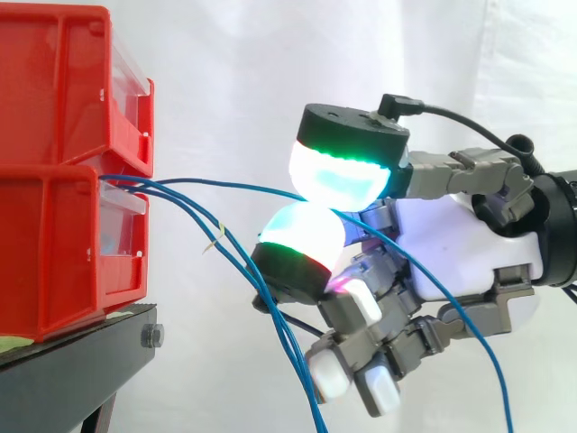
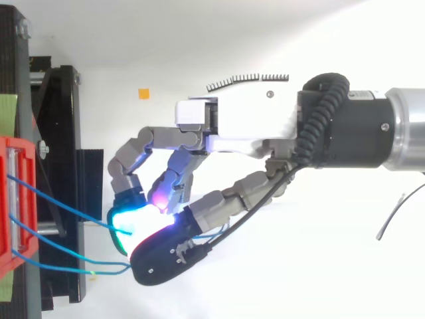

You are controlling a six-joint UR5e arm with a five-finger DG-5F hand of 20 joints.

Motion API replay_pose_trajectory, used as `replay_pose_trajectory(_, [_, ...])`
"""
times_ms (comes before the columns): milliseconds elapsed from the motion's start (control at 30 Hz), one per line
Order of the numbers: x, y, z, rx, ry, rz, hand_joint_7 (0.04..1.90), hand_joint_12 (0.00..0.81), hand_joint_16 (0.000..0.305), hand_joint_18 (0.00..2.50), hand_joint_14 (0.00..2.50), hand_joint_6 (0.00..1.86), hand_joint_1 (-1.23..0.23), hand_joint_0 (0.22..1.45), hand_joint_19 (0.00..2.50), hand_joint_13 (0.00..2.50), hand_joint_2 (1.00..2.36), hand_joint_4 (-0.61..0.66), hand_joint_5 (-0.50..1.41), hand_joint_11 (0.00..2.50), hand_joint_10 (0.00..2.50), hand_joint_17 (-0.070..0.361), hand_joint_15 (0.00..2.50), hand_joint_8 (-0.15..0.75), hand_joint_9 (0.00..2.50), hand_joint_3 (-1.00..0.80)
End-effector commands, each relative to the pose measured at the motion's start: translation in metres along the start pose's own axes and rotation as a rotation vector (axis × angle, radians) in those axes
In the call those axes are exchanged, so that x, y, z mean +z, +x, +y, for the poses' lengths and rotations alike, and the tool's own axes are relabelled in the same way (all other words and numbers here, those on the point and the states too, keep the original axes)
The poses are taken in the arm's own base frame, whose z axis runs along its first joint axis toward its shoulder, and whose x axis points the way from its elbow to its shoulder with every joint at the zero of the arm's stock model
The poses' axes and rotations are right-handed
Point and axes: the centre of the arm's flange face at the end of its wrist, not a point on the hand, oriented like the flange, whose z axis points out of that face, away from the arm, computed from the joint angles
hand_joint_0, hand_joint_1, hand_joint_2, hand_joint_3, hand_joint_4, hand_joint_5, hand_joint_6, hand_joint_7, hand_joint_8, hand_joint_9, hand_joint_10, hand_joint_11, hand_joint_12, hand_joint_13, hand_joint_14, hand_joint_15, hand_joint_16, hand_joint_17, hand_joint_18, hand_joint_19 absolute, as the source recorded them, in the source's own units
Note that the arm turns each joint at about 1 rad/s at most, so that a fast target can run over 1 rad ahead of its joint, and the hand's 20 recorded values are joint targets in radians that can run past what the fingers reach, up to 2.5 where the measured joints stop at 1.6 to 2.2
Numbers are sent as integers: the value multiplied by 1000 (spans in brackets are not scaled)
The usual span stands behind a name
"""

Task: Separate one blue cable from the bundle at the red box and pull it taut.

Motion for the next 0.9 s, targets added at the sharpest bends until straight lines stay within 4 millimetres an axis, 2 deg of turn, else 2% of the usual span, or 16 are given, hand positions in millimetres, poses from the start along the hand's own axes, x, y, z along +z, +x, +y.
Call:
replay_pose_trajectory(0, [-10, -1, 8, -4, 35, 7, 1255, 406, 55, 819, 19, 890, -776, 606, 636, 862, 1015, -92, -121, 762, 24, 124, 513, 327, 961, 48])
replay_pose_trajectory(167, [-19, -1, 13, 0, 72, 20, 1251, 397, 52, 825, 20, 892, -769, 610, 627, 890, 1017, -80, -125, 877, 25, 118, 574, 331, 981, 43])
replay_pose_trajectory(367, [-31, 0, 5, 1, 71, 23, 1262, 383, 51, 884, 25, 890, -764, 616, 667, 1007, 1020, -71, -128, 1060, 25, 114, 743, 329, 1017, 39])
replay_pose_trajectory(533, [-42, -3, -5, 27, 17, 20, 1266, 379, 50, 945, 27, 889, -762, 618, 715, 1091, 1020, -66, -128, 1076, 25, 112, 883, 331, 1006, 38])
replay_pose_trajectory(600, [-45, -3, -17, 50, -3, 20, 1258, 372, 50, 977, 27, 890, -760, 619, 747, 1145, 1021, -67, -129, 1075, 25, 112, 973, 331, 1000, 39])
replay_pose_trajectory(867, [-41, -3, -19, 73, -64, 15, 1269, 336, 49, 1094, 4, 888, -757, 622, 978, 1420, 1022, -55, -130, 1296, 20, 109, 1647, 332, 1093, 37])
